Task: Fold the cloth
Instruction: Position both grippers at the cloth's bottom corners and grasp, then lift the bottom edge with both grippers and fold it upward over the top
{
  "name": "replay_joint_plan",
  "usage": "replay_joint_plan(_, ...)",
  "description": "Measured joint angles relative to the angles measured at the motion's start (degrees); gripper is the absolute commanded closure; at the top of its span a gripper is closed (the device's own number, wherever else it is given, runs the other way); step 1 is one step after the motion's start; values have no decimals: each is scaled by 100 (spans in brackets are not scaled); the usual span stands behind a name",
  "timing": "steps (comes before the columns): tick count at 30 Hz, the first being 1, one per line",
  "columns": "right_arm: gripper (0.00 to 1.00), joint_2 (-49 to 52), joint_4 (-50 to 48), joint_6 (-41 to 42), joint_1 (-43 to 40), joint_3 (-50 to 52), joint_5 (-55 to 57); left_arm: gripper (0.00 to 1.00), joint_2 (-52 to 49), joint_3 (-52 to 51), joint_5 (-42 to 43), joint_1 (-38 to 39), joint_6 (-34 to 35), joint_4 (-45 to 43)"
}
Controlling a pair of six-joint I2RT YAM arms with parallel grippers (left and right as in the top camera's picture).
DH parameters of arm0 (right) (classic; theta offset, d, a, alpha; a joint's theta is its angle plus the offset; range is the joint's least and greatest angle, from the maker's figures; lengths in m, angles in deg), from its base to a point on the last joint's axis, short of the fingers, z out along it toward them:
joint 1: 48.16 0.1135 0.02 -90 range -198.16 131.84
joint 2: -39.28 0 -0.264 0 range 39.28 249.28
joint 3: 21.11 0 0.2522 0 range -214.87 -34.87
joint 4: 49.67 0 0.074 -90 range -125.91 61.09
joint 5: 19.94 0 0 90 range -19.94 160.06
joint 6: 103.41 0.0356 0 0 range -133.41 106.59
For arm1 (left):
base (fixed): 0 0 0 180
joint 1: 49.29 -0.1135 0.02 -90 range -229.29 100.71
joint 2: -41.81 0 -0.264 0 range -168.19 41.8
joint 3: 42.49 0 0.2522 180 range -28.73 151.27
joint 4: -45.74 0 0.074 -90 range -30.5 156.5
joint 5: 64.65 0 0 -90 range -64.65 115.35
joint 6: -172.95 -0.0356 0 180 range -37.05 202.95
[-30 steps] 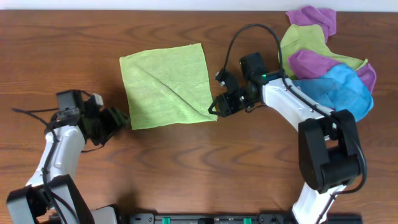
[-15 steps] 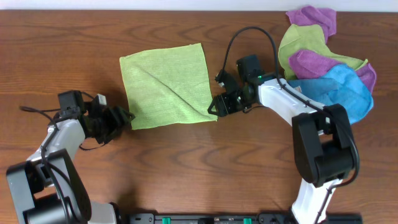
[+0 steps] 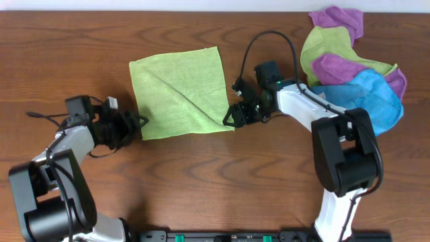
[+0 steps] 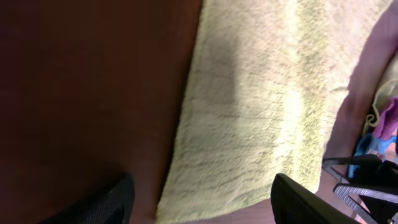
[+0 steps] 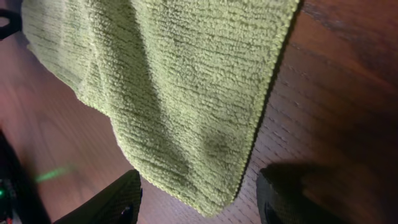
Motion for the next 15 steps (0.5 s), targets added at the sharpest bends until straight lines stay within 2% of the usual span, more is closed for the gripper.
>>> replay_joint_plan(3,39,31,37,0,-4,-39,-37,34,-81,26,68,107,70,-105)
replay_joint_plan(8,39,46,35,0,-4,-42,-118,35,-142,48,98,138,127,-116)
replay_joint_plan(15,46,87,131,0,0,-44,-245,55,-243,59,103,339,188,-125)
